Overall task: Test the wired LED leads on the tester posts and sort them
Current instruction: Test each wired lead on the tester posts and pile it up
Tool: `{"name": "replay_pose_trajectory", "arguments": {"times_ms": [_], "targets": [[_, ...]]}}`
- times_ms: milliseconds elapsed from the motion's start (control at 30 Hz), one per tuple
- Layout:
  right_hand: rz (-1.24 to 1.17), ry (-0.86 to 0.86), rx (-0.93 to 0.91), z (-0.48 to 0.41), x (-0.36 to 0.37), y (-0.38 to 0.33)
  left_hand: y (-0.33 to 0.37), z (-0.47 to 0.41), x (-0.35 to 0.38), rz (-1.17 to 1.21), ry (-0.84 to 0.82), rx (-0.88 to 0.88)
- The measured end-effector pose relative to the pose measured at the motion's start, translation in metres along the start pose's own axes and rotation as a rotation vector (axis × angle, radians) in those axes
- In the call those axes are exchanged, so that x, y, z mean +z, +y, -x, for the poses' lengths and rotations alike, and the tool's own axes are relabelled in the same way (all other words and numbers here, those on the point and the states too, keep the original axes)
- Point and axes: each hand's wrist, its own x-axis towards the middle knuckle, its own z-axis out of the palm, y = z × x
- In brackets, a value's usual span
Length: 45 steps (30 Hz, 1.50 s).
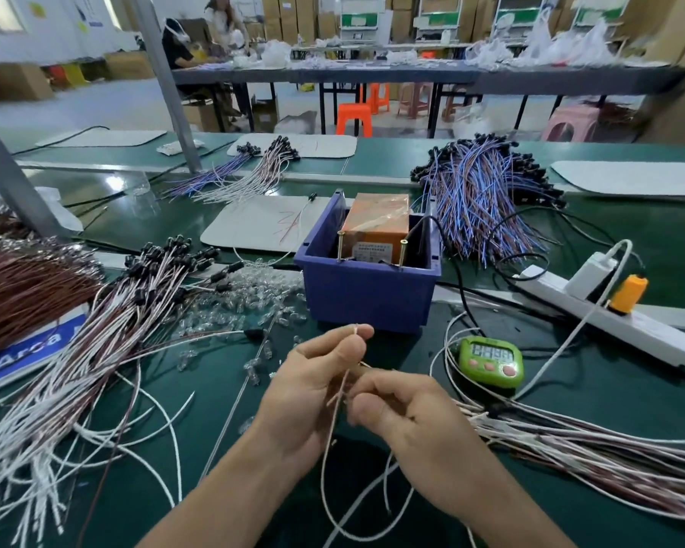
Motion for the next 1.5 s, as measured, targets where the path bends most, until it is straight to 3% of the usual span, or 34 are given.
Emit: {"name": "replay_pose_trajectory", "arguments": {"times_ms": [67,167,367,567,1133,1333,1433,1500], "targets": [[-0.182,-0.049,0.025,0.0,0.003,-0.004,0.003,0.0,-0.006,0.0,-0.025,0.008],[-0.389,0.02,0.08,-0.001,0.002,-0.002,0.004,-0.003,-0.011,-0.058,-0.046,0.096],[0.079,0.297,0.0,0.0,-0.018,0.008,0.012,-0.013,-0.016,-0.754,0.152,0.456],[-0.011,0.35,0.03,0.003,-0.017,0.012,0.001,-0.008,-0.015,-1.285,0.322,0.736],[-0.255,0.451,0.105,-0.004,-0.009,0.019,-0.002,-0.006,-0.008,-1.105,0.446,0.708],[-0.249,0.438,0.089,-0.006,-0.005,0.025,-0.001,-0.003,-0.002,-1.015,0.563,0.719],[-0.258,0.464,0.064,-0.006,-0.006,0.025,-0.001,-0.006,-0.006,-0.892,0.492,0.594],[-0.257,0.469,0.038,-0.005,-0.007,0.023,-0.001,-0.006,-0.004,-0.773,0.33,0.455]]}}
